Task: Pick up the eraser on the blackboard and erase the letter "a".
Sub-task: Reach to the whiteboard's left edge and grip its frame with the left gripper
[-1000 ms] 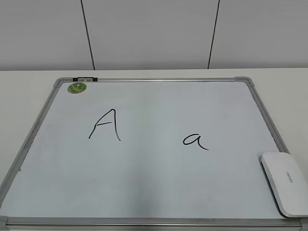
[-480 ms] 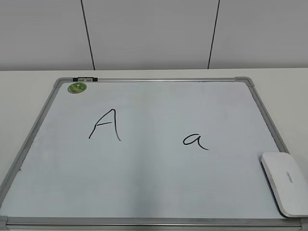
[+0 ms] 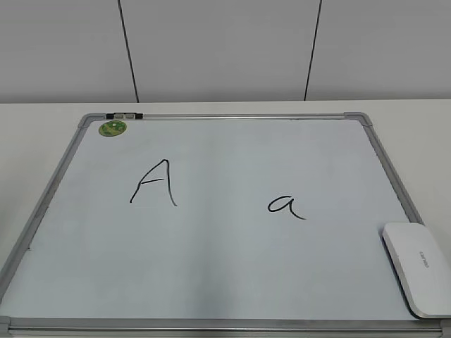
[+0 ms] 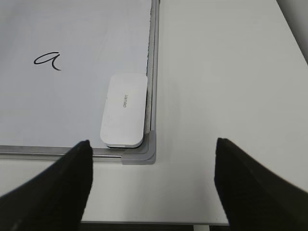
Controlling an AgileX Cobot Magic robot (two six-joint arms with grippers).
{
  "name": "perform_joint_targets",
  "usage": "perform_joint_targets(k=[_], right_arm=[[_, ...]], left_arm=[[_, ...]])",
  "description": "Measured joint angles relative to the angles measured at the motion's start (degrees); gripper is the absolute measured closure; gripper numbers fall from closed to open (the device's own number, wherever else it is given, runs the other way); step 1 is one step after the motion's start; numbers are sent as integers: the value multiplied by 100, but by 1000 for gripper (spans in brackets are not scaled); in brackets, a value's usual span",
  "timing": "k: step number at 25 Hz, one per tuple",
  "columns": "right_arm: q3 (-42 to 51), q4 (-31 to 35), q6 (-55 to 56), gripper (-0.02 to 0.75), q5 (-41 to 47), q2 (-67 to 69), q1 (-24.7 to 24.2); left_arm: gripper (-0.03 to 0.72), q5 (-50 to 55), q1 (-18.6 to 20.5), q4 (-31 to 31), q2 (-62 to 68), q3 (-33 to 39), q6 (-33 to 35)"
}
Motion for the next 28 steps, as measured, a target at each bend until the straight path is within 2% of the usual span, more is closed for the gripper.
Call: perform_joint_targets(k=[6, 13, 18, 23, 28], right_arm=[[0, 0, 0, 151, 0, 0, 0], [0, 0, 0, 152, 0, 0, 0], [0, 0, 0, 151, 0, 0, 0], [0, 0, 0, 151, 0, 0, 0], [0, -10, 0, 151, 0, 0, 0]], left_arm=[[103, 70, 0, -19, 1915, -1002, 0], [103, 1374, 0, -442, 4229, -2725, 300], [103, 1820, 0, -608, 5423, -3705, 507], [102, 1863, 24, -756, 6417, -4370, 825], [106, 2259, 234, -1048, 7258, -5085, 1109]])
